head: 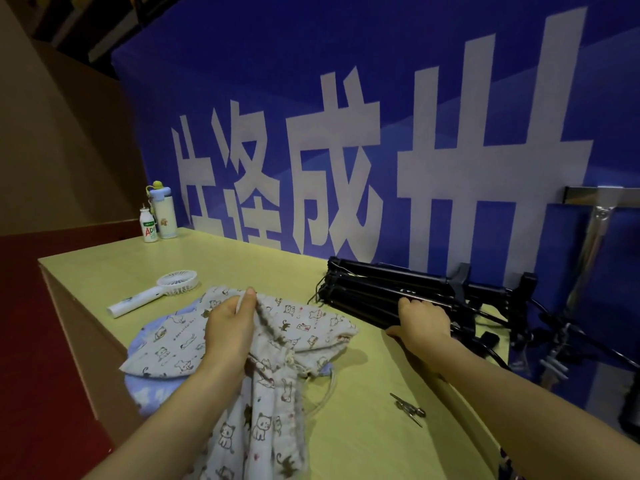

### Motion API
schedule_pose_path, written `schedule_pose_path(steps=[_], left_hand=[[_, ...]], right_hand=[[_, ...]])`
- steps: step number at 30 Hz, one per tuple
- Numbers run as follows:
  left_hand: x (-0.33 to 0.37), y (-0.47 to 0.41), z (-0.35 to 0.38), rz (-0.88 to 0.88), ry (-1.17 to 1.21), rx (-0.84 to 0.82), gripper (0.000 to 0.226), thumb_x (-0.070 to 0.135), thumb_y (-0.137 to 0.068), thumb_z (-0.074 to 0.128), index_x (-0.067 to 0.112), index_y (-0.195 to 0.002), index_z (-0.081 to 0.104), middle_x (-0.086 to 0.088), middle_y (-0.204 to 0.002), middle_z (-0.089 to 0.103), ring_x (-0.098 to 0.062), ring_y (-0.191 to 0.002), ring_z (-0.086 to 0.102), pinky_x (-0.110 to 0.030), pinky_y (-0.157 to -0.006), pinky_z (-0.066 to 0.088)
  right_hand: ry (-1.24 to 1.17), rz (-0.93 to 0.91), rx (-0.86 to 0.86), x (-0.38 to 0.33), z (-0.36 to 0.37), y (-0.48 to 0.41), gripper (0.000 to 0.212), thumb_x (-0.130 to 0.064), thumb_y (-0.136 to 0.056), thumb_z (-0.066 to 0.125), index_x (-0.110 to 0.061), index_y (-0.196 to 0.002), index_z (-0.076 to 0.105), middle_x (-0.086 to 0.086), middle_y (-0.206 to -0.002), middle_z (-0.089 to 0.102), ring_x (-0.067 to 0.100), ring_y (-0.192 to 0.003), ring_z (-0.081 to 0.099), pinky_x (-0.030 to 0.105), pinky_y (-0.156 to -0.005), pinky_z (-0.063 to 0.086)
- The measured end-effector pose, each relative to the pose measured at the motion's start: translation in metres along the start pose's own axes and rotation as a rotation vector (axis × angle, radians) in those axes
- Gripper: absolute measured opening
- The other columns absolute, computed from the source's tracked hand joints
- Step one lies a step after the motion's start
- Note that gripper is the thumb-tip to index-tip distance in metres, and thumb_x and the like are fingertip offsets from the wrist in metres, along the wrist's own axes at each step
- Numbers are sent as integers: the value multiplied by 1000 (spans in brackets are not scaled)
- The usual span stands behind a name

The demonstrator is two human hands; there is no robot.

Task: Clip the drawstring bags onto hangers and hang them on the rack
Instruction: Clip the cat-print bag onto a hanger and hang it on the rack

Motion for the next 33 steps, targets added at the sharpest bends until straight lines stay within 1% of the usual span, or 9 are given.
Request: schedule_pose_path(steps=[5, 8, 12, 16, 19, 22, 25, 29, 33], left_hand=[[6, -2, -5, -6, -13, 5, 34, 41, -97, 41, 18, -72, 44, -5, -72, 42, -18, -80, 41, -31, -60, 30], [11, 3, -12, -55, 24, 38, 31, 41, -96, 43, 19, -79, 56, 3, -81, 50, -21, -92, 48, -33, -75, 40], [28, 10, -31, -9, -76, 106, 38, 38, -98, 38, 10, -74, 45, -7, -70, 44, -22, -75, 42, -30, -64, 28], [43, 16, -65, -38, -148, 164, 47, 36, -99, 36, -5, -93, 59, -11, -68, 45, -24, -62, 41, -31, -59, 29], [55, 22, -96, -63, -183, 210, 56, 33, -100, 37, -20, -111, 54, -37, -80, 53, -46, -75, 52, -40, -72, 43], [62, 20, -113, -78, -134, 169, 53, 32, -99, 40, -9, -69, 54, -20, -61, 44, -31, -53, 37, -33, -53, 28], [68, 16, -127, -76, -19, 123, 39, 31, -97, 47, 12, -65, 57, -16, -74, 57, -27, -61, 48, -32, -60, 35], [91, 19, -140, 74, -219, 98, 40, 35, -96, 46, 7, -77, 68, -20, -91, 70, -31, -85, 63, -38, -78, 47], [123, 34, -129, 320, -519, 35, 48, 38, -96, 43, -4, -85, 64, -23, -84, 67, -36, -83, 62, -44, -76, 49]], right_hand=[[-64, -49, 113, 3, -22, 7, 46, -48, -88, 55, -16, -122, 50, 4, -109, 63, 21, -99, 59, 32, -83, 51], [-124, -107, 211, -1, -52, 15, 48, -52, -88, 53, -18, -122, 50, 2, -107, 64, 19, -97, 60, 32, -82, 52], [-186, -204, 317, -16, -95, 32, 51, -53, -88, 51, -18, -124, 49, 1, -107, 65, 19, -96, 61, 34, -81, 51], [-216, -344, 368, -38, -131, 57, 53, -51, -87, 54, -20, -129, 48, 0, -110, 64, 18, -98, 59, 33, -89, 46], [-164, -495, 396, -61, -151, 80, 54, -52, -86, 54, -22, -131, 47, -1, -113, 63, 19, -103, 56, 33, -93, 42], [-144, -624, 423, -82, -163, 99, 57, -47, -83, 61, -19, -132, 49, 3, -115, 64, 23, -104, 58, 37, -94, 42], [-58, -739, 484, -102, -169, 114, 55, -42, -78, 70, -17, -124, 55, 4, -105, 67, 25, -95, 63, 39, -86, 48], [7, -778, 531, -113, -176, 120, 53, -43, -76, 72, -18, -120, 57, 3, -96, 68, 23, -86, 64, 36, -80, 50], [62, -828, 556, -124, -176, 127, 53, -44, -72, 74, -18, -117, 61, 1, -91, 70, 20, -82, 65, 34, -77, 51]])
Point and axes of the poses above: each hand's wrist, its own y-axis away from the middle knuckle, its own z-axis out of the palm, x = y × z, the point moved 7 cm from there along -y, towards the middle knuckle
